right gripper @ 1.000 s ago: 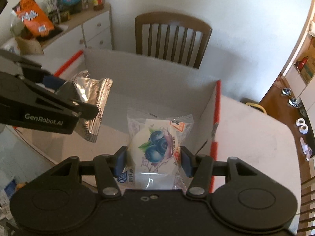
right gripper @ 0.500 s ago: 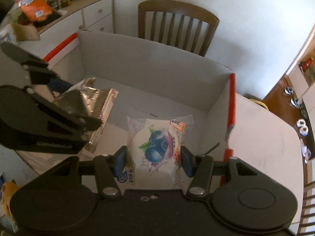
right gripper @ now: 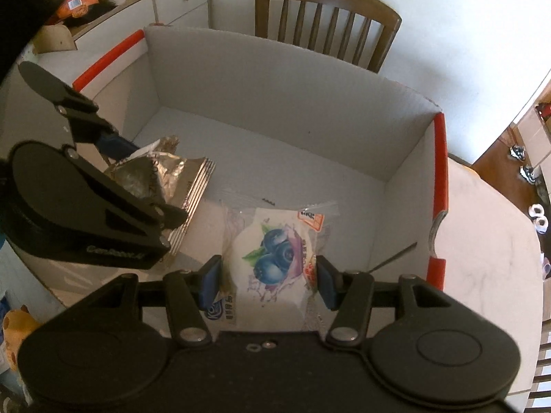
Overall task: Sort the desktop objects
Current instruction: 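Lower both held packets into the red box and open both grippers, then withdraw both grippers from the box back toward the remaining snacks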
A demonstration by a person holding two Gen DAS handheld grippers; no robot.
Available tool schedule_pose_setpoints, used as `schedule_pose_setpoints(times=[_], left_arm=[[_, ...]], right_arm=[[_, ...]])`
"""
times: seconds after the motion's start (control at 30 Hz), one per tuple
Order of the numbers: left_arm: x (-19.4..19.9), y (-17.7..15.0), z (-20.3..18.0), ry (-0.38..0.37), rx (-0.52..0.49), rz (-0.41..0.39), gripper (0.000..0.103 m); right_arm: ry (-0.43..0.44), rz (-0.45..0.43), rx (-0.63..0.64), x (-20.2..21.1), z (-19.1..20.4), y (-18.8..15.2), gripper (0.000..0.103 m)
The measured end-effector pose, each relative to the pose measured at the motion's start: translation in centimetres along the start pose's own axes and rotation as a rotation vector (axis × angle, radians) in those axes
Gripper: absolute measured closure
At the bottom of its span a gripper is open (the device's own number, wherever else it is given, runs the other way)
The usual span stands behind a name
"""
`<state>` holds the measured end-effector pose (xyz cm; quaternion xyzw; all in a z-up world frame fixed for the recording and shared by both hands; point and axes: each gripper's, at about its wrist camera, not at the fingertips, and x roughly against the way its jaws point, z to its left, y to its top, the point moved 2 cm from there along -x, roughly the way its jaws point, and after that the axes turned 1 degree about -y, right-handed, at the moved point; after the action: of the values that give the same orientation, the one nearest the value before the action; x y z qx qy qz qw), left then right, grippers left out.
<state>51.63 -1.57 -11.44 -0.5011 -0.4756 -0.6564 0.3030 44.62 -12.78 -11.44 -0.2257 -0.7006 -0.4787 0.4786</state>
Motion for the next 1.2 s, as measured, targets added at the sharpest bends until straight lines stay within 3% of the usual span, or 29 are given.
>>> schedule_pose_setpoints(times=[0.1,0.17,0.43,0.5,0.77,1.2], left_arm=[[0.0,0.0,-0.1,0.0,0.001,0.016,0.045],[0.1,0.0,-0.2,0.002,0.01,0.021,0.038],[2.5,-0.8,-0.4,-0.015,0.028,-0.025,0.037],[2.8,0.5,-0.1,-0.018,0.034,-0.04,0.037],[7.5,-0.1,-0.2,-0.032,0.066,-0.118,0.037],[14.5,-4.0,-1.3,-0.026,0.093,-0.221,0.037]], right_arm=[[-0.009,-0.003,0.005,0.1,0.2,0.2,0.038],[-0.005,-0.006,0.005,0.4,0.2,0.2,0.036],[-0.006,-0.017,-0.007,0.6,-0.3,0.9,0.036],[-0.006,-0.024,-0.016,0.7,-1.0,1.2,0.036],[0.014,-0.077,-0.037,4.3,-1.4,1.2,0.036],[0.039,-0.156,-0.069,9.8,-1.6,-0.1,0.038]])
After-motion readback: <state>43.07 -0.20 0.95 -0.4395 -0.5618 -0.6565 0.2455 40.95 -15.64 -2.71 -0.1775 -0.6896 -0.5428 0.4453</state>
